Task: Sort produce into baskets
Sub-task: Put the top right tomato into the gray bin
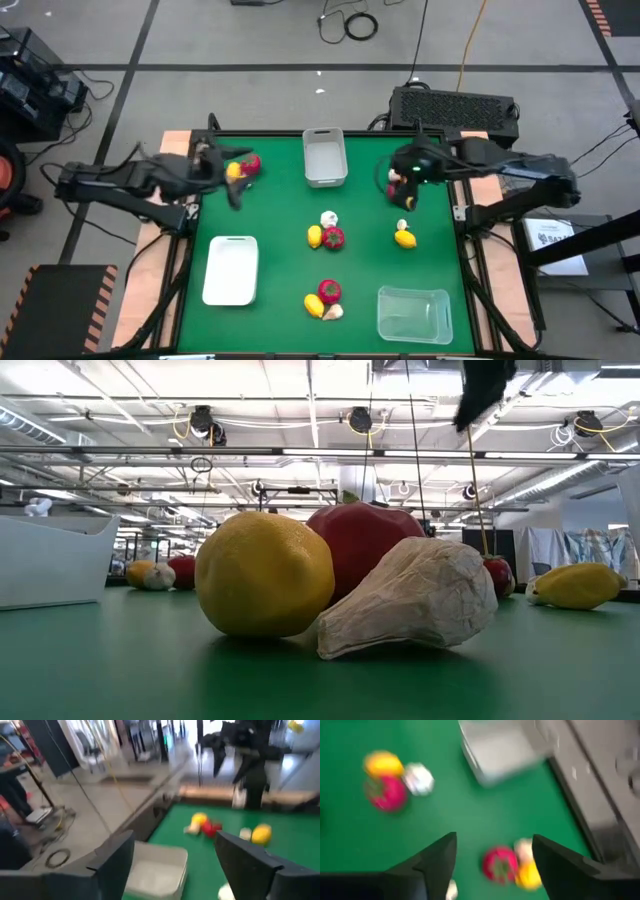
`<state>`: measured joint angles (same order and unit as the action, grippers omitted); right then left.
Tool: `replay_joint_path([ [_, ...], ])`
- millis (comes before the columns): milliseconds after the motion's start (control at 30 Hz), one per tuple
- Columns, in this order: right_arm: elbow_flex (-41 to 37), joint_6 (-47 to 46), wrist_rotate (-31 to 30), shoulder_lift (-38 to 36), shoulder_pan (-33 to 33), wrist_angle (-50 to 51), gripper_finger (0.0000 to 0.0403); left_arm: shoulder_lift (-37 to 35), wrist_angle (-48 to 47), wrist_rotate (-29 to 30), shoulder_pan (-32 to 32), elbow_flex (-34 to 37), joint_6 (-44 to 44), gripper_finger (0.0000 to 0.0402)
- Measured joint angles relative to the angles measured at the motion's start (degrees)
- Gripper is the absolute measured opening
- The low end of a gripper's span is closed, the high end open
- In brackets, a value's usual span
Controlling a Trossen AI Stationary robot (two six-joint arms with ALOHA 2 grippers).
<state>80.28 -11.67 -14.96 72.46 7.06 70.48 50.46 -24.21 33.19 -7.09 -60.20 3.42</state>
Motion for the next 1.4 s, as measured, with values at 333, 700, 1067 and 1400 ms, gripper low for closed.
replay_joint_path([
  [333, 0.0, -3.2, 4.9, 14.0, 10.0, 9.1, 0.0362, 11.8, -6.0, -1.2, 0.0, -7.8, -4.2, 0.0293],
  [700, 0.0, -3.4, 6.4, 21.0, 15.5, 7.1, 0.0385, 12.8, -5.9, 0.0, 0.0, -7.9, -8.8, 0.0293],
  [1067, -6.1, -8.9, 6.2, 22.9, 17.4, 2.2, 0.0384, 12.9, -7.5, 0.1, -0.2, -7.9, -15.3, 0.0293],
  [1400, -17.9, -9.2, 9.3, 21.6, 18.0, -9.1, 0.0384, 12.9, -9.8, 0.1, -0.2, -7.9, -19.6, 0.0293],
])
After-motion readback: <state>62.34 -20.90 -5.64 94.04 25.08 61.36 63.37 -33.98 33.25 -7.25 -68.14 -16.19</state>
